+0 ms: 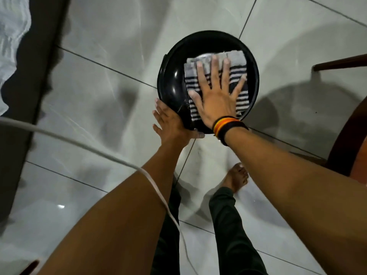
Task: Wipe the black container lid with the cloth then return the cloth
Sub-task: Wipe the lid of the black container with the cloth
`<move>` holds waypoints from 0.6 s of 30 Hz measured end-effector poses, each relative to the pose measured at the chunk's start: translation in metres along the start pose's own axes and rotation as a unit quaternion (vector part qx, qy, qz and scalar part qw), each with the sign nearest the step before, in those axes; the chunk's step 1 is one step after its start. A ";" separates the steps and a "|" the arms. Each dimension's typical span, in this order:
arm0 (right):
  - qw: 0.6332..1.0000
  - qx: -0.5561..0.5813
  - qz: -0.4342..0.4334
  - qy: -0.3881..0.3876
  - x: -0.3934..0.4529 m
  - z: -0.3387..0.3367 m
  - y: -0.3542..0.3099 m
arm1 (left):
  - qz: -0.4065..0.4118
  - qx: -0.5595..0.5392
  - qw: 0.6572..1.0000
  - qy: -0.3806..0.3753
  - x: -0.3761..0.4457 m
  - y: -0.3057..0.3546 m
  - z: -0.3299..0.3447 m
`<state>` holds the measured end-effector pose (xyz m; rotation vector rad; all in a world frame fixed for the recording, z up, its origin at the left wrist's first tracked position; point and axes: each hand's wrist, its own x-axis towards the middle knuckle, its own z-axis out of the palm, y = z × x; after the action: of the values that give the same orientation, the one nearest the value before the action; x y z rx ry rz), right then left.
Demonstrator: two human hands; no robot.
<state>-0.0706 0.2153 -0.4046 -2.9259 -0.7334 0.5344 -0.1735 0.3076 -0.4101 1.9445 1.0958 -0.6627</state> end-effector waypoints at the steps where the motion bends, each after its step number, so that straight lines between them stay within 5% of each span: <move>1: 1.000 -0.002 0.008 0.005 0.001 0.001 -0.014 | -0.007 -0.007 1.000 0.002 0.000 0.001 0.001; 7: 0.949 -0.116 -0.292 -0.020 -0.011 0.004 -0.016 | -0.039 -0.035 0.999 -0.004 -0.017 -0.008 -0.001; 13: 0.999 -0.017 -0.043 0.010 0.006 0.003 -0.035 | -0.006 0.040 0.999 0.013 0.001 0.017 -0.001; 18: 0.964 -0.132 -0.228 -0.041 0.040 -0.008 -0.045 | -0.016 0.082 0.996 0.025 0.000 0.021 -0.001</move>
<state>-0.0551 0.2739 -0.4020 -2.8178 -1.5431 0.5442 -0.1549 0.3024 -0.4017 2.0968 1.1369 -0.7455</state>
